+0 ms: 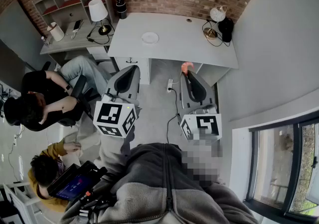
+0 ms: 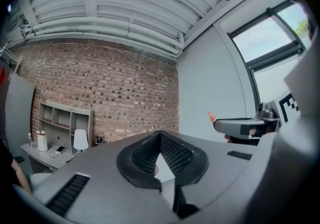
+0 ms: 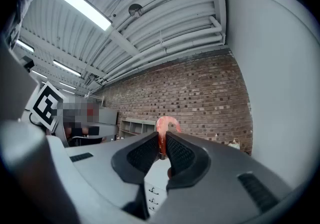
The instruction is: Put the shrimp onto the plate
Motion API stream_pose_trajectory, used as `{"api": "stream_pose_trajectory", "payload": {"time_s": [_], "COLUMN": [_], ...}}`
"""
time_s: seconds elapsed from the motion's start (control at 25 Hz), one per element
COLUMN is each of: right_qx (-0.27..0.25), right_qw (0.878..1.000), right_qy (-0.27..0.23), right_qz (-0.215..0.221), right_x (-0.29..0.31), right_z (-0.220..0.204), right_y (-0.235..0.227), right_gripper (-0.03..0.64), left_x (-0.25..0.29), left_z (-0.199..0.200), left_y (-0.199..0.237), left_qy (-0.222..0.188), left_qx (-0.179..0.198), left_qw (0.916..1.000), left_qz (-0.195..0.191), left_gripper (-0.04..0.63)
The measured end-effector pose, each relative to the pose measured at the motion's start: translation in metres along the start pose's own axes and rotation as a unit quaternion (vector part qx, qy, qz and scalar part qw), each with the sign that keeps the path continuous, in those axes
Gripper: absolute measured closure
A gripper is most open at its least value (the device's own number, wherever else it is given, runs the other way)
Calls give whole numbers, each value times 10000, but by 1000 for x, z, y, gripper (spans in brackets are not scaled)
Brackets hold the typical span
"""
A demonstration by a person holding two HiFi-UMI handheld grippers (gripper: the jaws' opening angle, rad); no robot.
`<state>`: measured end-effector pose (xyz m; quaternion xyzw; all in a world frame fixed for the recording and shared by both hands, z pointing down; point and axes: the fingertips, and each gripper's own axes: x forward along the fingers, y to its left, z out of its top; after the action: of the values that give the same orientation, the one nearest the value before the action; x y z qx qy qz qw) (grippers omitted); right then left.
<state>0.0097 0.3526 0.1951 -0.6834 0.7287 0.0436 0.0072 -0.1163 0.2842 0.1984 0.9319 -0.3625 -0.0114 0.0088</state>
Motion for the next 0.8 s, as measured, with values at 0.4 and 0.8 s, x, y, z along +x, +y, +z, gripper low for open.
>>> {"api": "stream_pose_trajectory", "payload": {"time_s": [0.4, 0.8], "right_qx": [20, 55], "right_qw": [10000, 9997], "right_qy": [54, 169], "right_qz": [67, 153], "right_x": [-2, -6], "right_z": [-4, -16], "right_y": [-4, -12], "right_gripper": [568, 568], "left_x": [6, 13], "left_z": [-4, -11], "left_y": [-6, -15], "left_qy": [106, 260], "left_qx": [-7, -74], "left_qw": [9999, 9996], "left_qz": [-3, 45], "left_gripper": [591, 591]}}
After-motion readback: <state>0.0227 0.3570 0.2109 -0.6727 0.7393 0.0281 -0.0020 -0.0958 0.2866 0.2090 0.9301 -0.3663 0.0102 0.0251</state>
